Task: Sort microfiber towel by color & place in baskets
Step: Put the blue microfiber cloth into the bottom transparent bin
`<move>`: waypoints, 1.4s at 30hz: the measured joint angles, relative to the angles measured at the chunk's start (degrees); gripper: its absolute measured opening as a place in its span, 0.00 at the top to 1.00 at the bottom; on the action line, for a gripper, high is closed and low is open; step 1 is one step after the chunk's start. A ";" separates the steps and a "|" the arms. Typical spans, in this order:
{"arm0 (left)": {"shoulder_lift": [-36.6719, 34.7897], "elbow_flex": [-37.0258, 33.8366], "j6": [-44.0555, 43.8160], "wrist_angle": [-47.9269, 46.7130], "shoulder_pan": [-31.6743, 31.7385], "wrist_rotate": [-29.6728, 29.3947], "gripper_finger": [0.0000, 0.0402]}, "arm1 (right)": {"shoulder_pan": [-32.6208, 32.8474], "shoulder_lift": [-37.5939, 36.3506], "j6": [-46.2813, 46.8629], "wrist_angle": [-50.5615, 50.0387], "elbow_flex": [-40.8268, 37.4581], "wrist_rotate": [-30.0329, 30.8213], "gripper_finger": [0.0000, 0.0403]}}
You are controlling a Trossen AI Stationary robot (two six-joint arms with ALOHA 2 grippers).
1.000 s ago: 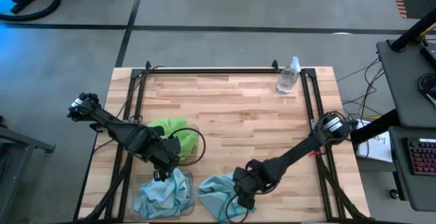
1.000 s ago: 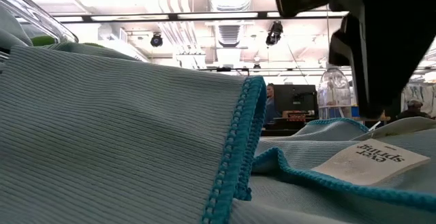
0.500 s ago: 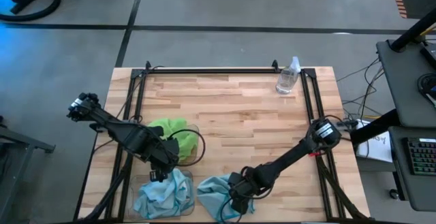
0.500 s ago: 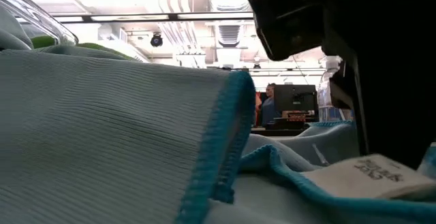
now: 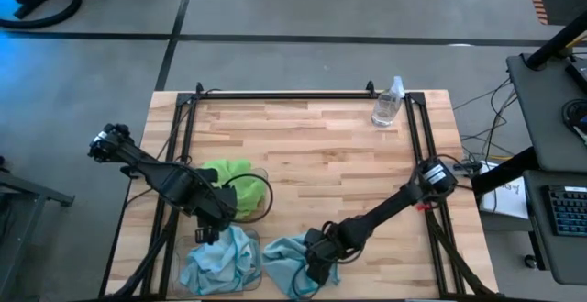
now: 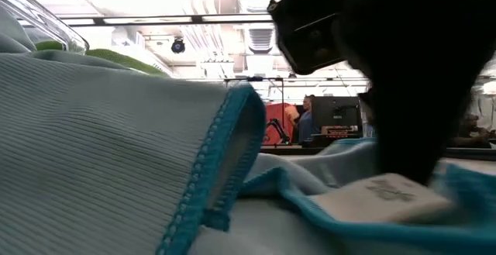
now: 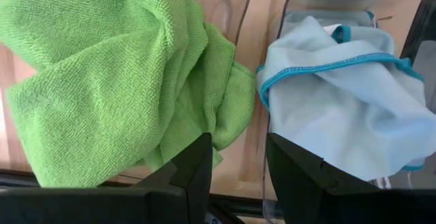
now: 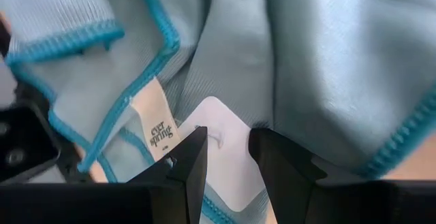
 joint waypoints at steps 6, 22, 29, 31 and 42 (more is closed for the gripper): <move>-1.22 0.00 -1.97 0.07 0.00 -0.01 0.69 | -1.61 -0.89 -2.02 -0.44 0.21 0.83 0.69; -2.13 0.02 -2.80 0.16 0.00 -0.04 0.69 | -2.11 -1.02 -15.81 0.02 9.35 2.32 0.69; -2.13 0.02 -2.80 0.18 0.00 -0.04 0.69 | -3.47 -0.75 -19.95 -0.72 9.35 2.72 0.69; -2.13 0.01 -2.80 0.18 0.00 -0.04 0.69 | -4.12 -0.45 -21.26 -0.66 9.35 2.76 0.69; -2.12 0.00 -2.80 0.25 0.00 -0.07 0.69 | -6.26 3.32 -25.41 -0.86 9.33 0.72 0.69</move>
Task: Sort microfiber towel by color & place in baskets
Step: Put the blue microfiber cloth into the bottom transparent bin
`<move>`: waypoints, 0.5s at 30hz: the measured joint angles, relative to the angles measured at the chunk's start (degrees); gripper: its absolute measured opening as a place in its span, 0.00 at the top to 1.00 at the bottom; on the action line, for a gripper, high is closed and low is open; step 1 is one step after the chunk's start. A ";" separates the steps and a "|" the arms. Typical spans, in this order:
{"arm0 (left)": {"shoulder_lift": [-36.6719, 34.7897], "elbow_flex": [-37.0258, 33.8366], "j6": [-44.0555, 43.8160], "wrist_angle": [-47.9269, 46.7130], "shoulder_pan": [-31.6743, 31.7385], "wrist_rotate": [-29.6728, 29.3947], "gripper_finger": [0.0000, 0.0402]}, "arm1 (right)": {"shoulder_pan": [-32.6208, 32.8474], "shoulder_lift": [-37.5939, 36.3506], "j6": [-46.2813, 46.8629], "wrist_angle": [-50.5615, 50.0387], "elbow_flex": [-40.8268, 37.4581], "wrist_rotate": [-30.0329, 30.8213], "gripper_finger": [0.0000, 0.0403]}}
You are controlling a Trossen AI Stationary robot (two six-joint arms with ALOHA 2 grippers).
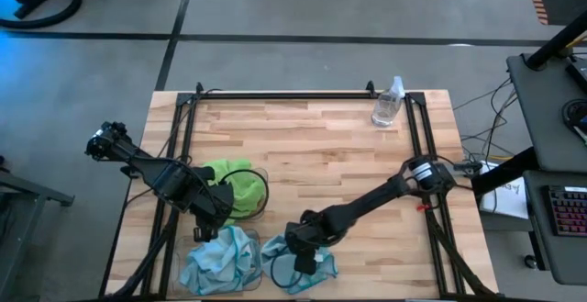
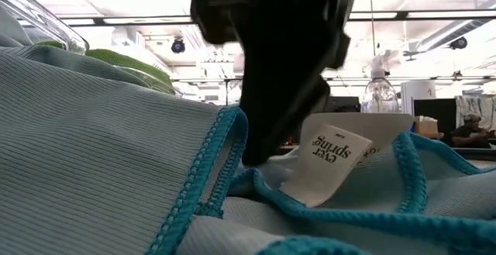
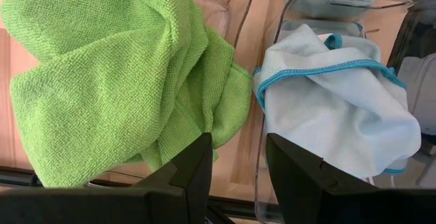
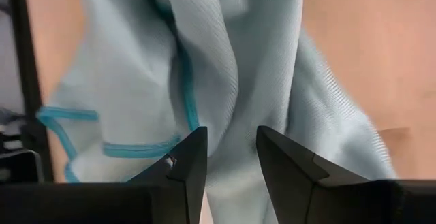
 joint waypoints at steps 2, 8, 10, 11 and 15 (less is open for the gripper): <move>0.00 0.01 0.00 0.05 0.00 -0.01 0.69 | -0.22 0.93 -0.17 -0.04 0.00 -1.35 0.69; 0.00 0.00 0.00 0.15 0.00 -0.02 0.69 | -0.35 1.99 -1.51 0.24 0.00 -1.99 0.59; 0.00 0.02 0.00 0.15 0.00 -0.02 0.69 | -0.35 2.39 -1.94 0.50 0.01 -1.96 0.55; 0.01 0.02 0.00 0.17 0.00 -0.02 0.69 | -0.37 2.43 -2.16 0.49 0.02 -1.89 0.53; 0.03 0.00 0.00 0.20 0.00 -0.04 0.69 | -0.73 2.43 -0.07 0.55 0.02 -2.04 0.49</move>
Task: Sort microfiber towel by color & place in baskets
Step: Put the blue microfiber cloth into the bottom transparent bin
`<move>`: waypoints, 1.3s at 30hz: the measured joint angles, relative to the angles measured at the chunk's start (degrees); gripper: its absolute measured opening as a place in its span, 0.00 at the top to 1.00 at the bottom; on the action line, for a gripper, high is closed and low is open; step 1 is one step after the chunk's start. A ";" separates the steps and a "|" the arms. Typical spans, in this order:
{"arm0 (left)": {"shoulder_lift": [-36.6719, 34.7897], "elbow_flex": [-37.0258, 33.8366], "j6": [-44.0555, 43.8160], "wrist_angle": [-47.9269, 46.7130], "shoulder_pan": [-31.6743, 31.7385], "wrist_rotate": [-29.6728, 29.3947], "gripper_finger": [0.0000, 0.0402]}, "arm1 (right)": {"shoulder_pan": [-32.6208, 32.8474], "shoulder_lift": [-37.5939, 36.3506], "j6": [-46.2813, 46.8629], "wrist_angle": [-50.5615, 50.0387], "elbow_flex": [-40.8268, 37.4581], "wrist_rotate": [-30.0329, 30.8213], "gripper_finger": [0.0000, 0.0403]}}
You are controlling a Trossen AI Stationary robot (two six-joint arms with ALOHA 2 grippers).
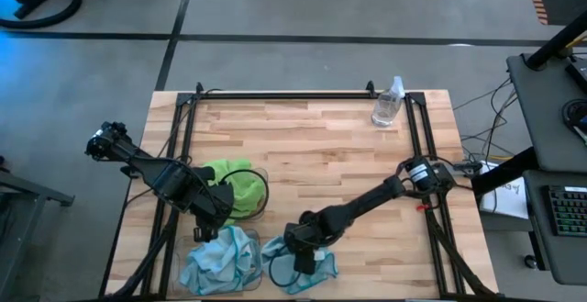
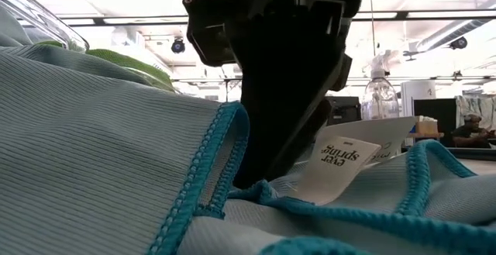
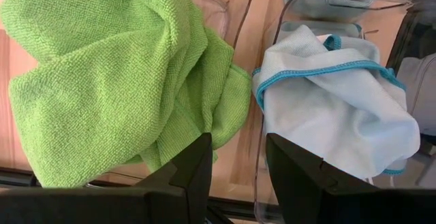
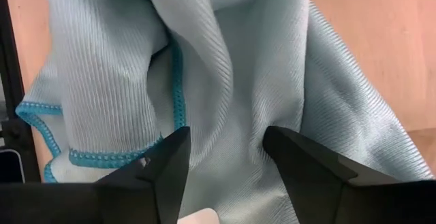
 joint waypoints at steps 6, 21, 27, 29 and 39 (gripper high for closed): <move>0.00 0.02 0.00 0.07 0.00 0.00 0.69 | -0.27 0.00 2.04 -0.22 0.00 -0.25 0.58; 0.00 0.00 0.00 0.48 -0.02 0.00 0.69 | -0.32 -0.23 3.41 -0.39 -0.02 -0.47 0.97; 0.00 0.02 0.00 0.44 -0.02 0.00 0.69 | -0.25 -1.70 3.56 -0.64 0.18 -0.54 0.98; 0.02 0.02 0.00 0.46 0.00 0.02 0.69 | -0.23 -2.49 3.54 -0.41 1.02 -0.54 0.98; 0.02 0.02 0.00 0.37 -0.02 0.02 0.69 | 0.19 -3.98 0.12 -0.94 9.17 -0.49 0.98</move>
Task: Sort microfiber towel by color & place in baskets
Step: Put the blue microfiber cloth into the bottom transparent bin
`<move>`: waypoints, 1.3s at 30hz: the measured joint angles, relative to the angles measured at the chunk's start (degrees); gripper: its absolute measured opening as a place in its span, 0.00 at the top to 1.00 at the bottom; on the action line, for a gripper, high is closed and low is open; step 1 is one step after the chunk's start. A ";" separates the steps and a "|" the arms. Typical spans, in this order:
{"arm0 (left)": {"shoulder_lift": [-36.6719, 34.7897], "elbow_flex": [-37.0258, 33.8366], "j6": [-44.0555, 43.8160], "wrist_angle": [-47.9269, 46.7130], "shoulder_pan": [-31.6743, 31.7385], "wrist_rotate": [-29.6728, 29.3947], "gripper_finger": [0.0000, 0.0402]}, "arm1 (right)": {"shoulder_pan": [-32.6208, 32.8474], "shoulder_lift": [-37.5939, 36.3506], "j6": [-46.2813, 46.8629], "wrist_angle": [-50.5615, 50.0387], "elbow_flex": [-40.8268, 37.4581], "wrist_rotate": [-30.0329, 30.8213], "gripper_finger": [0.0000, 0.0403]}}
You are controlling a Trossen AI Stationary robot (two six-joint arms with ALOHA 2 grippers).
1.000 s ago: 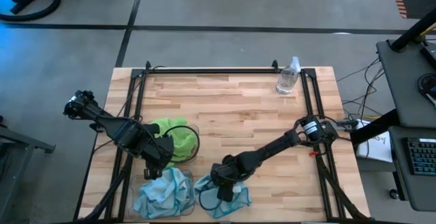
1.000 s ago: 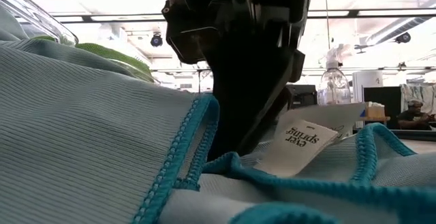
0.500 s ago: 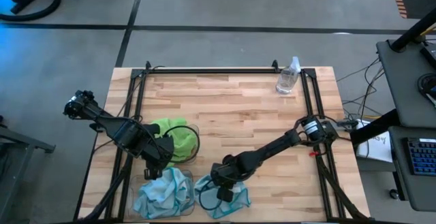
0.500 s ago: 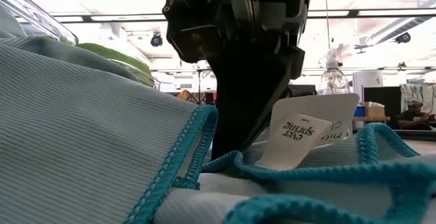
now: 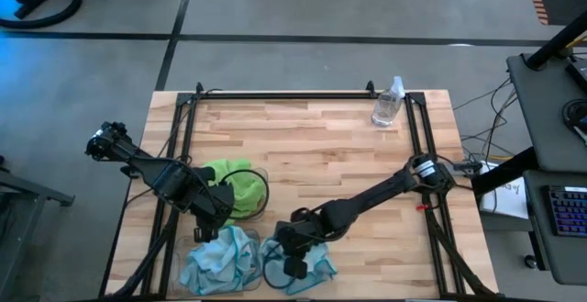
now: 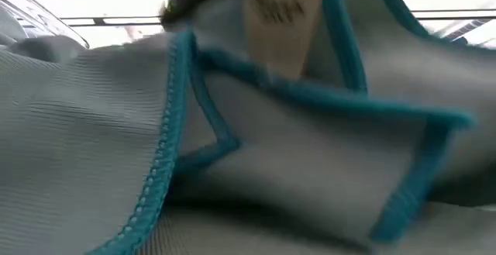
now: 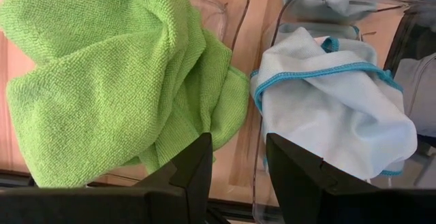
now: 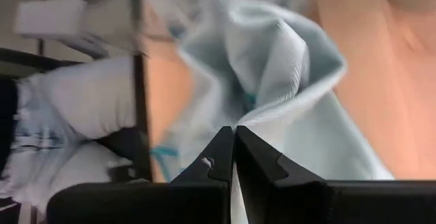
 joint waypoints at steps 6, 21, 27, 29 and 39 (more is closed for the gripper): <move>0.00 0.00 0.00 -0.86 -0.04 0.15 0.69 | 0.36 0.00 -3.12 -0.70 6.17 0.00 0.98; -0.09 0.00 -0.42 -3.25 -2.21 0.39 0.69 | 0.55 0.00 -10.75 -0.46 22.18 2.96 0.98; -0.13 0.00 -0.61 -3.48 -2.48 0.37 0.69 | -0.51 0.00 -11.05 -0.75 24.57 3.45 0.98; -0.13 0.00 -0.61 -3.55 -2.81 0.39 0.69 | -0.43 0.00 -10.23 -2.81 24.56 3.29 0.98; -0.17 0.00 -1.75 -4.26 -4.18 0.28 0.69 | 0.14 6.05 -1.52 -18.92 24.16 0.80 0.98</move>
